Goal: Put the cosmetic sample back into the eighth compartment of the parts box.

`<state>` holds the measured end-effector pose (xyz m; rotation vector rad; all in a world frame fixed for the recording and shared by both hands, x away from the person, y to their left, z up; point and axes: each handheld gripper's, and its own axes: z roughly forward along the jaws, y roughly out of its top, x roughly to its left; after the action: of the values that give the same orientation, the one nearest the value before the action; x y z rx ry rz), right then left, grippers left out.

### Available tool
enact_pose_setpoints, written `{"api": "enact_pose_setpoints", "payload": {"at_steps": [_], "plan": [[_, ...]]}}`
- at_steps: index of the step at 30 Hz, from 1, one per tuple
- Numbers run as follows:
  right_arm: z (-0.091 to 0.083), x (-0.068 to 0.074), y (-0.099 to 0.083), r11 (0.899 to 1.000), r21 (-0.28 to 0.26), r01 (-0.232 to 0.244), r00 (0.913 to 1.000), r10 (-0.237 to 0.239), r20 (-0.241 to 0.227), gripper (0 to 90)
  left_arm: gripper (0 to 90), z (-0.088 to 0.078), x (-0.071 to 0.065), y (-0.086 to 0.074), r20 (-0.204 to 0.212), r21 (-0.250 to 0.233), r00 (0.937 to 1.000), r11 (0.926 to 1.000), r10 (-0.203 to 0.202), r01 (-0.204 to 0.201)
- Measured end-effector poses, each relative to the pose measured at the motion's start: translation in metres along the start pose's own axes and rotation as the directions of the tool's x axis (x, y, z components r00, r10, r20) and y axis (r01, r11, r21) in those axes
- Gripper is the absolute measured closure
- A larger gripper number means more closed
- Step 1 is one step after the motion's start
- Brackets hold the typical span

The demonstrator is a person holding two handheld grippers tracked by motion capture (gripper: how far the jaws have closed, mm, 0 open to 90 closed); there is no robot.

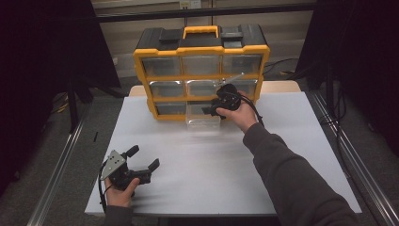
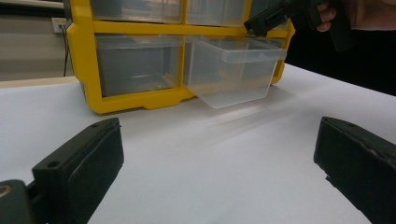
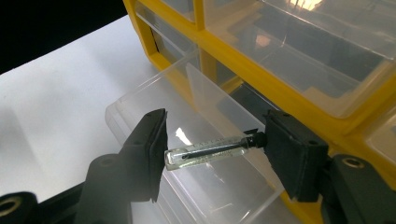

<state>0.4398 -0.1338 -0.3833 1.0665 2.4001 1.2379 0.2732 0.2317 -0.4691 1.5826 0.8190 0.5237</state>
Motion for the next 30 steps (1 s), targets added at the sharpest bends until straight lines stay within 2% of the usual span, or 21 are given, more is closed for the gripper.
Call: {"api": "enact_pose_setpoints", "payload": {"at_steps": [4,8,9,11,12,18,19,20,24,25,26,28,29,30], "plan": [[0.0,0.001,0.0,1.0,0.006,-0.001,1.0,0.001,0.009,38.8,1.5,0.0,0.0,0.0,0.0,-0.001,1.0,1.0,0.0,0.0],[-0.001,0.002,-0.001,1.0,0.0,0.002,1.0,-0.002,0.001,32.1,1.5,0.0,0.0,0.0,0.0,-0.001,1.0,1.0,0.004,-0.004],[-0.003,0.002,-0.002,1.0,-0.003,-0.008,1.0,0.008,0.003,27.7,1.5,0.0,0.0,0.0,0.0,-0.002,1.0,1.0,0.003,-0.003],[-0.004,0.002,-0.002,1.0,-0.001,-0.007,1.0,0.007,0.0,27.6,1.5,0.0,0.001,-0.001,0.009,0.01,0.9997,0.9997,0.021,-0.021],[-0.006,0.002,-0.003,1.0,-0.004,-0.006,1.0,0.006,-0.003,25.7,1.5,-0.001,0.0,-0.001,-0.004,0.011,1.0,0.9999,0.005,-0.004],[-0.016,0.006,-0.007,0.999,-0.037,-0.006,0.9999,0.005,-0.012,17.9,1.5,-0.001,0.002,-0.001,-0.005,0.004,1.0,1.0,0.004,-0.003],[-0.019,0.007,-0.009,0.999,-0.048,0.009,0.9999,-0.01,-0.013,15.7,1.5,-0.001,0.002,-0.001,-0.013,0.006,0.9999,1.0,0.004,-0.004],[-0.026,0.01,-0.015,0.997,-0.072,0.027,0.9993,-0.029,-0.024,13.6,1.4,-0.001,0.002,-0.001,-0.011,0.003,0.9999,1.0,0.001,-0.001],[-0.042,0.014,-0.031,0.992,-0.124,0.024,0.9984,-0.03,-0.048,11.4,1.5,0.0,0.001,-0.001,-0.007,0.001,1.0,1.0,-0.006,0.006],[-0.042,0.014,-0.031,0.992,-0.124,0.024,0.9984,-0.03,-0.048,11.4,1.5,0.0,0.001,-0.001,-0.007,0.001,1.0,1.0,-0.006,0.006],[-0.05,0.016,-0.041,0.99,-0.139,0.026,0.9984,-0.033,-0.047,10.1,1.5,-0.001,0.001,-0.001,-0.007,0.002,1.0,1.0,-0.006,0.006],[-0.053,0.017,-0.047,0.989,-0.145,0.025,0.9985,-0.032,-0.044,9.9,1.5,0.0,0.001,-0.001,-0.004,-0.001,1.0,1.0,-0.001,0.001],[-0.06,0.018,-0.057,0.988,-0.153,0.026,0.9985,-0.033,-0.043,9.1,1.5,0.0,0.001,-0.001,-0.004,0.0,1.0,1.0,-0.001,0.001],[-0.06,0.018,-0.057,0.988,-0.153,0.026,0.9985,-0.033,-0.043,9.1,1.5,0.0,0.001,-0.001,-0.004,0.0,1.0,1.0,-0.001,0.001]]}}
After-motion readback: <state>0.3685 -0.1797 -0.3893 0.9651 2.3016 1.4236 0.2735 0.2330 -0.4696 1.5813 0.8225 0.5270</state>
